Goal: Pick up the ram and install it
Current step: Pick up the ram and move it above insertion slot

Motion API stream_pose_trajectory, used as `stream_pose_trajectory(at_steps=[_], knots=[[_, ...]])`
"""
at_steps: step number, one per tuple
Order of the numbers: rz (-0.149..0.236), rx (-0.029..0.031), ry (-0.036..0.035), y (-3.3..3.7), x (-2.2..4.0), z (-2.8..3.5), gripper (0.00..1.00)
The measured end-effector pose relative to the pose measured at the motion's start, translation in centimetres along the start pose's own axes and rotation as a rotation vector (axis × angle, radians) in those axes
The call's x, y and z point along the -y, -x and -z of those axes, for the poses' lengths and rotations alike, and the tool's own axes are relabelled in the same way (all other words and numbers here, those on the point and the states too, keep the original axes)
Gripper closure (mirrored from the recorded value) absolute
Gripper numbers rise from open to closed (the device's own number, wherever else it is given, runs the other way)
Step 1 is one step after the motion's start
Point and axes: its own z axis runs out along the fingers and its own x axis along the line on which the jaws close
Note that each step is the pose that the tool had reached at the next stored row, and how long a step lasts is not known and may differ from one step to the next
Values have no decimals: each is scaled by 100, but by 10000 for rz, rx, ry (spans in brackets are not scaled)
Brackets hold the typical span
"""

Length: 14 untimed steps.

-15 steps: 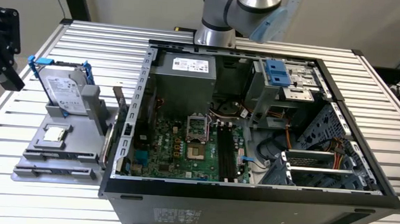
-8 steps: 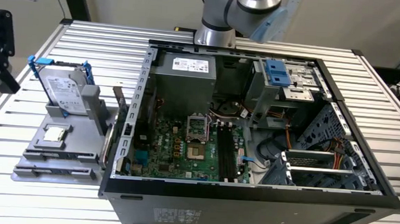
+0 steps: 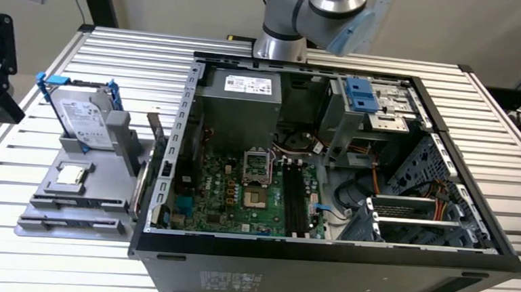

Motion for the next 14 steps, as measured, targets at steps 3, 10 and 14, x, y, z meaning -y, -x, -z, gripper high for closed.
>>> stream_pose_trajectory(at_steps=[3,10,14], knots=[[0,0,-2,-52,3,2,100],[-1,-6,-2,-179,11,9,100],[0,-5,-4,-182,11,9,0]])
